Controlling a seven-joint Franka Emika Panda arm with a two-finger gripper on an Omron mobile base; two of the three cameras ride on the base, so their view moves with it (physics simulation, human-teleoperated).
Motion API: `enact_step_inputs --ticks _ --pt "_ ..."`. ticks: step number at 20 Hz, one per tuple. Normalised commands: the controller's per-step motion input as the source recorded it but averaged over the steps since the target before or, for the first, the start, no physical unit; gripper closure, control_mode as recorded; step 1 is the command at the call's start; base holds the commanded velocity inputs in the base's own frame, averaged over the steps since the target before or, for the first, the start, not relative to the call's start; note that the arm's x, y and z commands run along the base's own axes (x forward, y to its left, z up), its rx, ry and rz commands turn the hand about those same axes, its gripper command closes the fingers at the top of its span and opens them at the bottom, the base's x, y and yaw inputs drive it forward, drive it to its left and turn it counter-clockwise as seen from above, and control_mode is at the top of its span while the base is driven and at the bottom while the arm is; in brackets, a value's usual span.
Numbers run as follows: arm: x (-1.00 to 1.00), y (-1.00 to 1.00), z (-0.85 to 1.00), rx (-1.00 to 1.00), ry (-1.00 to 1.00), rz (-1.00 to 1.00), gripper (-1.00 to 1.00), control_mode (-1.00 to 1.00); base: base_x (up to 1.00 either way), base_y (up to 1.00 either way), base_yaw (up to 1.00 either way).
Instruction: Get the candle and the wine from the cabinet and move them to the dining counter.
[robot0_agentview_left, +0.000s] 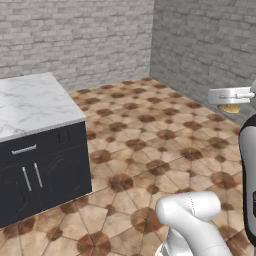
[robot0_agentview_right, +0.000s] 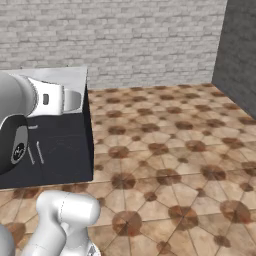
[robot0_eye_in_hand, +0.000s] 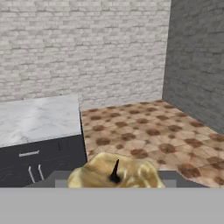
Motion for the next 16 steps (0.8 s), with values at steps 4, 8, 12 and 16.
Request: enact_step_inputs --ticks 4,8,12,16 --pt "0.00 0.00 0.00 0.00 0.00 0.00 1.00 1.00 1.00 -0.98 0.35" --pt "0.00 0.00 0.00 0.00 0.00 0.00 1.00 1.00 1.00 -0.87 0.42" --pt "0.00 0.00 0.00 0.00 0.00 0.00 1.00 1.00 1.00 -0.68 0.51" --pt "0.00 0.00 0.00 0.00 0.00 0.00 1.00 1.00 1.00 -0.48 0.64"
